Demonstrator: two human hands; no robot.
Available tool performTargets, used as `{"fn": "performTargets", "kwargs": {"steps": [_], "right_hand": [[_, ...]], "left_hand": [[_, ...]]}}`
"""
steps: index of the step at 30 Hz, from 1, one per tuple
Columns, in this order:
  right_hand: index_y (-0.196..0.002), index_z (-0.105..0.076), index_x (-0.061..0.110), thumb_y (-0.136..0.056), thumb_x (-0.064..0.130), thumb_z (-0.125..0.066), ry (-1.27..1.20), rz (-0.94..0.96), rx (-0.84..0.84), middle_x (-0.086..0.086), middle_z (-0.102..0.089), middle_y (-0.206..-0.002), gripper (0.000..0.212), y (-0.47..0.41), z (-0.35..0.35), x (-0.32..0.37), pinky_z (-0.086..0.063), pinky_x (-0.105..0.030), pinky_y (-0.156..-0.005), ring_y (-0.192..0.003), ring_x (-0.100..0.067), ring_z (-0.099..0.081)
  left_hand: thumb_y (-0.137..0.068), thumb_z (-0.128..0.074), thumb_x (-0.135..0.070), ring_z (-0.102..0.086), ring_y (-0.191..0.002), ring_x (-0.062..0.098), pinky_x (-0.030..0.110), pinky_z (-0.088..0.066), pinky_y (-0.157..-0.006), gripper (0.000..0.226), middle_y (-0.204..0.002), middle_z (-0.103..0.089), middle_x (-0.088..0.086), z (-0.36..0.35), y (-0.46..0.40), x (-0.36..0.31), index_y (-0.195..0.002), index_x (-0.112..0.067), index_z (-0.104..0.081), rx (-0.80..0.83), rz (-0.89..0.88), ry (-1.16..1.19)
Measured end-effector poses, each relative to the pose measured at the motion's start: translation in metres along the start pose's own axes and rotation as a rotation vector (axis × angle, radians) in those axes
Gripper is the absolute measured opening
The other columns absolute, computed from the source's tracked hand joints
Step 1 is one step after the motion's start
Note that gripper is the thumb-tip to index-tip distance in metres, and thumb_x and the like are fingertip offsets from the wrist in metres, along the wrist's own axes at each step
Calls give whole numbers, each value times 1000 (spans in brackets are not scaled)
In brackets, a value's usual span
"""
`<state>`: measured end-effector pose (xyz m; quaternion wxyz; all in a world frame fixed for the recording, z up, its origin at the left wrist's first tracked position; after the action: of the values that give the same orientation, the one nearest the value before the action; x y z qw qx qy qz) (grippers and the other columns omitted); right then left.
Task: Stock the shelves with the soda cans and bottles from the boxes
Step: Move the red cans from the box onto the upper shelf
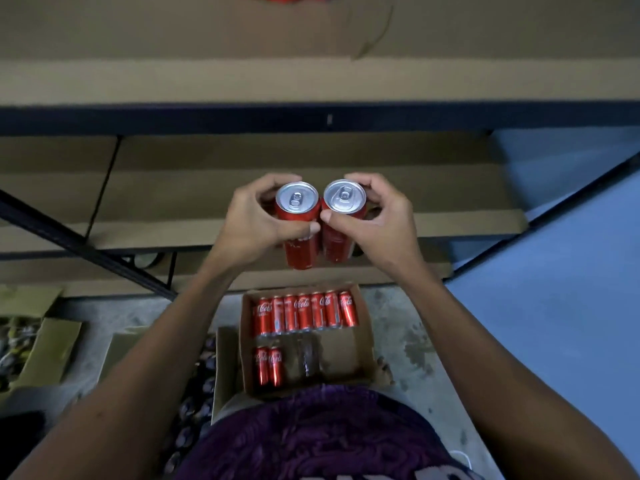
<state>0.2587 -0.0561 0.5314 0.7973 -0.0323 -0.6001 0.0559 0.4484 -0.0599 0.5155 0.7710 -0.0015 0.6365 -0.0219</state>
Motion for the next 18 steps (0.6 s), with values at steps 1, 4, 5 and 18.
{"fn": "performTargets", "kwargs": {"steps": [1, 4, 5, 18], "right_hand": [[-111, -64, 20, -69, 29, -88, -16, 28, -21, 7, -72, -101, 49, -5, 5, 15, -52, -22, -82, -96, -5, -67], [-112, -65, 15, -71, 24, -87, -68, 85, -73, 6, -73, -99, 47, -21, 16, 57, -51, -18, -79, -94, -5, -68], [-111, -66, 14, -71, 24, -87, -83, 96, -84, 5, -74, -98, 47, -27, 19, 69, -52, -19, -78, -92, -5, -69], [-109, -64, 6, -73, 10, -85, -245, 282, -107, -1, -76, -91, 42, -108, 44, 181, -56, -22, -67, -82, -10, -73]], "left_hand": [[-55, -92, -2, -65, -90, 2, 19, -52, -83, 62, -99, -72, -6, 4, -4, -19, -111, -10, -66, -11, -38, 4], [-58, -91, -4, -67, -92, 6, 24, -54, -85, 60, -99, -74, -4, 16, -14, -69, -112, -9, -67, -30, -132, 33], [-58, -91, -4, -68, -94, 7, 25, -54, -85, 60, -100, -74, -2, 21, -18, -81, -113, -9, -67, -38, -152, 43], [-59, -90, -6, -72, -91, 20, 30, -57, -76, 55, -97, -75, 6, 55, -83, -202, -108, -2, -65, -74, -363, 70]]}}
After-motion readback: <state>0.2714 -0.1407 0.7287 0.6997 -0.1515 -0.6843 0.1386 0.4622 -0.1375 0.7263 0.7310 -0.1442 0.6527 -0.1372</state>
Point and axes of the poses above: each hand's wrist, its own y-axis away from the middle knuckle, its own z-axis out of the back of the hand, x = y × z, the point moved 10 cm from there along -y, towards the middle knuckle
